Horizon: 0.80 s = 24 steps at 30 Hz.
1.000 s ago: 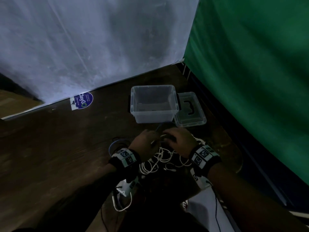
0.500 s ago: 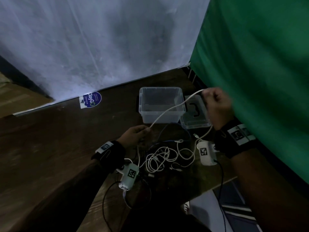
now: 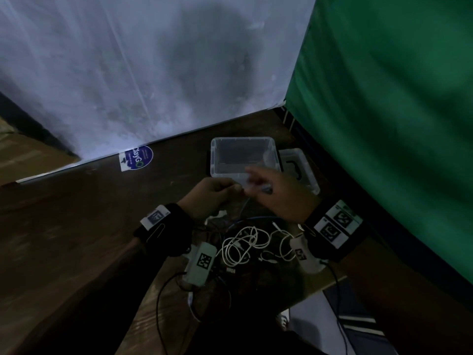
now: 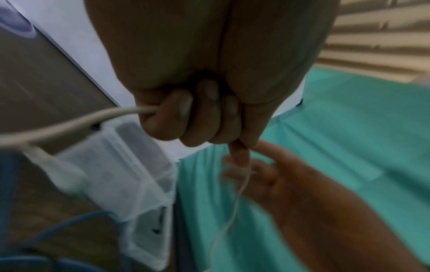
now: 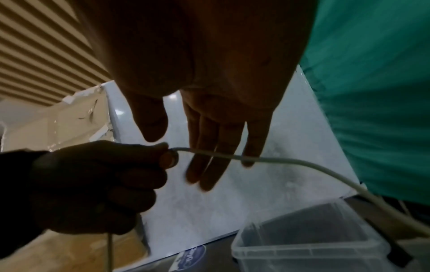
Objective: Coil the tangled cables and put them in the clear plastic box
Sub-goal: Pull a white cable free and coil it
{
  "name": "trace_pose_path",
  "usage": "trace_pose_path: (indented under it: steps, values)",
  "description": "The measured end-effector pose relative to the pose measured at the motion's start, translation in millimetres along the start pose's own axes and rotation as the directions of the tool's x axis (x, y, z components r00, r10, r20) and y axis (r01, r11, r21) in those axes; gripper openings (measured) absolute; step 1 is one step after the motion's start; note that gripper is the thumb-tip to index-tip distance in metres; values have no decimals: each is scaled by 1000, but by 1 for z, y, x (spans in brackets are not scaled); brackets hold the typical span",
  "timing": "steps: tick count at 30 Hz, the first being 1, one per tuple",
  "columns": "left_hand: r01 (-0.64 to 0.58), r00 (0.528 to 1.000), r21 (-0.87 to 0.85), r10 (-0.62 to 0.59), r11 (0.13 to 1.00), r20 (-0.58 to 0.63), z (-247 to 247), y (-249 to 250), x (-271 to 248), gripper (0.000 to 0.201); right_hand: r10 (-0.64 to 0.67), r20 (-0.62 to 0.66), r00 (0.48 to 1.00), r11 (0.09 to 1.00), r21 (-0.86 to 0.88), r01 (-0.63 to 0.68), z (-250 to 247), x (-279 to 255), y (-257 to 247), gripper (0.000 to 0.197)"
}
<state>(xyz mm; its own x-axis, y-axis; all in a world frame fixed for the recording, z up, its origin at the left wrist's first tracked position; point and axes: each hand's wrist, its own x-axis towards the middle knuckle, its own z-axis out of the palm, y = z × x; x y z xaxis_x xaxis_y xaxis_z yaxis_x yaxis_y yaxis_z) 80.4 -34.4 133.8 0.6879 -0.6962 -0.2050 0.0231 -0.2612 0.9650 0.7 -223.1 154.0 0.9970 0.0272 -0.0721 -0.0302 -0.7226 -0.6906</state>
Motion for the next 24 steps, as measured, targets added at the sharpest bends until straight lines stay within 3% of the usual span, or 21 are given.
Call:
trace_pose_path:
  steps: [2,4,7,9,14,18,21,24]
  values:
    - [5,999,-22,-4,1000,33,-1,5,-1,34,-14,16,1000,999,32,14,5,3,-5,25]
    - [18,999,-44,-16,999,40,0,7,-4,46,-40,-38,998,999,24,41,1,5,-6,16]
    - [46,999,-32,-47,998,-10,-2,-3,-6,36,-111,-178,978,994,-35,106,-15,6,-3,17]
    - [46,998,-68,-49,997,-47,-3,-12,-10,28,-55,-229,972,995,71,73,-31,5,0,19]
    - [60,997,-191,-68,980,-35,0,-16,-21,40,2,-429,903,986,152,70,-57,7,6,22]
    - [137,991,-344,-129,929,46,2,-5,-26,42,45,-491,870,985,168,44,-59,15,18,22]
    - [210,968,-491,-109,846,226,1,6,-28,25,130,-460,878,983,175,-54,-40,22,42,24]
    - [187,951,-648,30,738,309,4,22,-27,18,210,-292,933,975,138,-177,-3,21,55,15]
